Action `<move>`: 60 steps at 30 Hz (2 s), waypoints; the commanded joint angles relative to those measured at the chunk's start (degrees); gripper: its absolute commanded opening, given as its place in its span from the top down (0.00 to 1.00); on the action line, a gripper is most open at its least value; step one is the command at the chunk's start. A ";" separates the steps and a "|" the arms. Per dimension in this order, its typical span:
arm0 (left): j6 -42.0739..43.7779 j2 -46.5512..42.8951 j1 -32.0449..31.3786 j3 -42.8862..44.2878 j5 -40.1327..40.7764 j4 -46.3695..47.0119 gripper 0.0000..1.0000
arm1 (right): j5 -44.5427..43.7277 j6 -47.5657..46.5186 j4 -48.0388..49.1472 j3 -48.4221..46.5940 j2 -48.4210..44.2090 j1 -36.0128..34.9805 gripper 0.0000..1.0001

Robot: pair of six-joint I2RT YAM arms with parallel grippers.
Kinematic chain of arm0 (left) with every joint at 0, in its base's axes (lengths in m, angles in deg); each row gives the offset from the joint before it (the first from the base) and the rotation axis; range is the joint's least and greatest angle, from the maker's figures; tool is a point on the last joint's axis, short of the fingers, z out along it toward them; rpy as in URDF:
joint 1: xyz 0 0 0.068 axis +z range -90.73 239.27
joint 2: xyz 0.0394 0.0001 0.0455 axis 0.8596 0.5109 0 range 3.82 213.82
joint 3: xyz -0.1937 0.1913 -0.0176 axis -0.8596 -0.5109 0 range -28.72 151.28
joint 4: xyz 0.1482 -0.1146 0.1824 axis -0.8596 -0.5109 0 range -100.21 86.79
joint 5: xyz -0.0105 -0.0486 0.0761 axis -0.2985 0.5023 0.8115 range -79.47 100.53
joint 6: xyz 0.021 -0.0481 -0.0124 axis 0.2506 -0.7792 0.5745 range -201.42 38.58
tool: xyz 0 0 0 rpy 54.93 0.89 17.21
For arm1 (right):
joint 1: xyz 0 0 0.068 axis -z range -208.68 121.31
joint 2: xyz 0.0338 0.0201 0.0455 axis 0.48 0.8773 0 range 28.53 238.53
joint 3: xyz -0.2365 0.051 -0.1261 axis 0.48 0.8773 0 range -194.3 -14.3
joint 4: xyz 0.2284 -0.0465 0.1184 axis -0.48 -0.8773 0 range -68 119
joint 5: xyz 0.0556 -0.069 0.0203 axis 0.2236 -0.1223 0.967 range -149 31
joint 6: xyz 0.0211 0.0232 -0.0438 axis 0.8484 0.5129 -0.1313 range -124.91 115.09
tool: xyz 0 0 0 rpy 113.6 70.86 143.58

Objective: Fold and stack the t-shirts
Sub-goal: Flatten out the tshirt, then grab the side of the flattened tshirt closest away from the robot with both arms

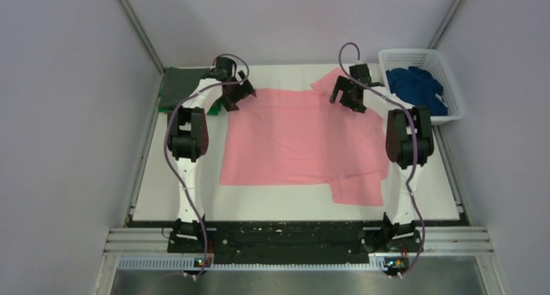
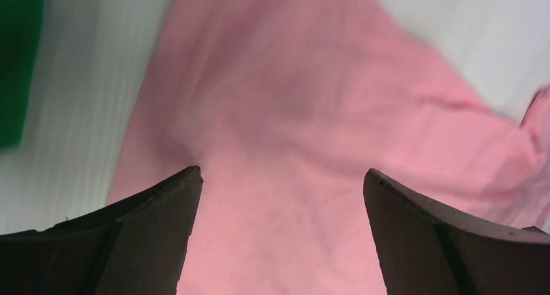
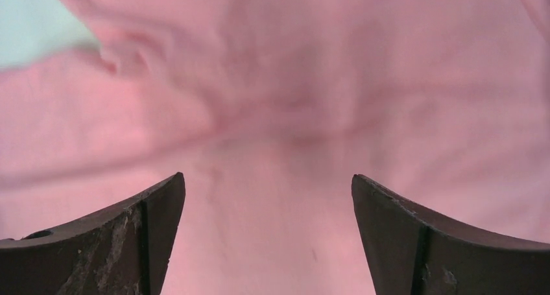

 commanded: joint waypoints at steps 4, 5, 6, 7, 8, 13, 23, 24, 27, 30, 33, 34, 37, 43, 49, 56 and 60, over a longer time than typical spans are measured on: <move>1.74 -33.55 -4.36 -31.13 5.78 4.17 0.01 | -4.44 -0.49 -0.90 26.20 -34.48 0.30 0.01; 1.51 -38.31 -5.24 -37.03 6.83 4.83 0.01 | -4.99 0.02 -1.05 30.38 -38.47 0.36 0.01; 1.03 -42.68 -5.72 -44.43 7.58 5.09 0.01 | -5.05 0.80 -1.19 34.22 -42.45 0.51 0.01; 0.53 -46.75 -5.97 -48.95 7.63 5.01 0.01 | -4.21 1.70 -1.21 37.79 -47.03 0.61 0.01; 0.16 -50.87 -6.08 -53.73 7.59 4.68 0.01 | -2.62 1.97 -1.05 41.18 -50.16 0.77 0.01; -3.51 -68.87 -7.06 -71.04 12.98 -2.01 0.01 | 0.65 3.62 -1.07 54.66 -63.80 0.95 0.02; -11.15 -85.20 -7.10 -87.25 17.60 -2.18 0.22 | -4.35 6.64 -1.46 63.15 -78.59 1.00 0.04; -12.00 -85.05 -7.11 -88.12 17.86 -0.78 0.24 | -4.69 6.53 -1.54 63.42 -78.83 0.91 0.04; -13.90 -82.87 -7.01 -88.36 18.67 0.35 0.32 | -5.50 5.86 -2.67 63.36 -78.81 0.95 0.04; -14.20 -79.45 -7.06 -86.95 19.69 -0.97 0.37 | -5.98 5.48 -3.57 63.30 -78.33 0.89 0.04; -14.31 -76.11 -7.02 -87.02 19.05 0.60 0.45 | -5.37 5.39 -3.60 63.40 -77.65 0.95 0.05; -14.35 -74.74 -7.02 -87.24 18.41 1.48 0.49 | -5.32 5.29 -3.59 63.35 -77.33 0.94 0.05; -14.57 -72.43 -7.06 -87.58 16.98 3.57 0.56 | -5.25 5.32 -4.23 63.15 -76.67 0.96 0.06; -14.41 -71.33 -7.10 -87.40 17.74 5.21 0.56 | -4.34 5.21 -5.71 63.16 -76.56 0.94 0.06; -13.61 -70.07 -7.09 -86.67 17.12 5.91 0.65 | -3.63 6.19 -7.47 62.72 -76.82 0.92 0.07; -13.17 -76.10 -7.11 -89.20 15.54 5.25 1.00 | -7.10 10.81 -18.62 59.11 -76.76 0.95 0.08; -13.17 -81.00 -7.11 -90.00 16.24 3.13 1.00 | -4.01 15.33 -22.30 59.98 -77.94 0.70 0.17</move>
